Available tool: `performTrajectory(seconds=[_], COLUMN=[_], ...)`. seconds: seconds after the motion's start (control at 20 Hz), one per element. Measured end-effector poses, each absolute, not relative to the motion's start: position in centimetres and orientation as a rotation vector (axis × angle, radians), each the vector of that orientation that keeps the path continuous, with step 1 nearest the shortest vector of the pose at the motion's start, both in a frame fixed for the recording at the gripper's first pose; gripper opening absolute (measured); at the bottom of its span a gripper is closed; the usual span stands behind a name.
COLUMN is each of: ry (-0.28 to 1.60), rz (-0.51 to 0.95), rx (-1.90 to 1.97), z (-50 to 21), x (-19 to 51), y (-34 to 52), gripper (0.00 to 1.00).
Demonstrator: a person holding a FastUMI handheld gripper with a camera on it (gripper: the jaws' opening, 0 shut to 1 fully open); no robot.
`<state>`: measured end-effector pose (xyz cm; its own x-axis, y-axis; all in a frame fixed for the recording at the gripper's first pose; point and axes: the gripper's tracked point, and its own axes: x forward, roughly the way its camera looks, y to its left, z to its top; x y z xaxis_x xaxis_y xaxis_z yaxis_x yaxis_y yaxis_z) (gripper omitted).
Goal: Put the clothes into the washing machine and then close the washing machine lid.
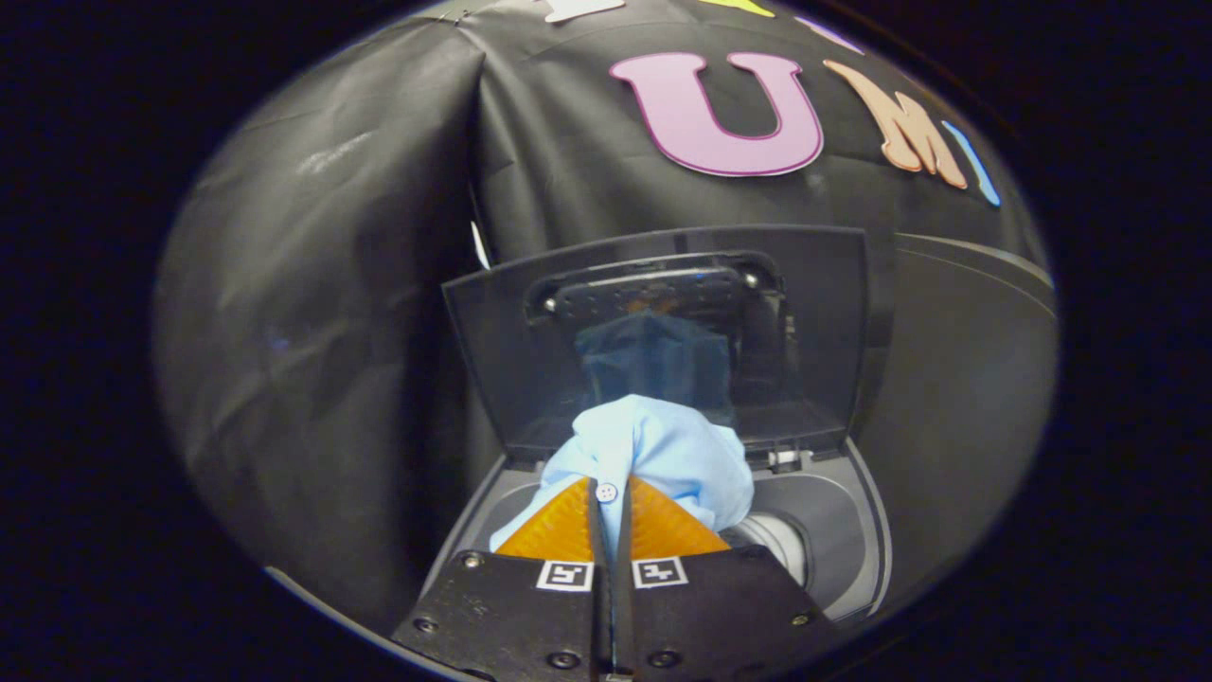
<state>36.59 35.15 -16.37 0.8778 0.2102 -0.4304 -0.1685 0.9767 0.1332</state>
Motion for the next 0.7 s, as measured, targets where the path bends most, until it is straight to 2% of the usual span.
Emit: performTrajectory(seconds=[0.45, 0.7], ry=[0.575, 0.646], rz=[0.138, 0.034], rx=[0.075, 0.138], z=[-23.6, -26.2], x=[36.1, 36.0], y=[34.1, 31.9], gripper=[0.02, 0.03])
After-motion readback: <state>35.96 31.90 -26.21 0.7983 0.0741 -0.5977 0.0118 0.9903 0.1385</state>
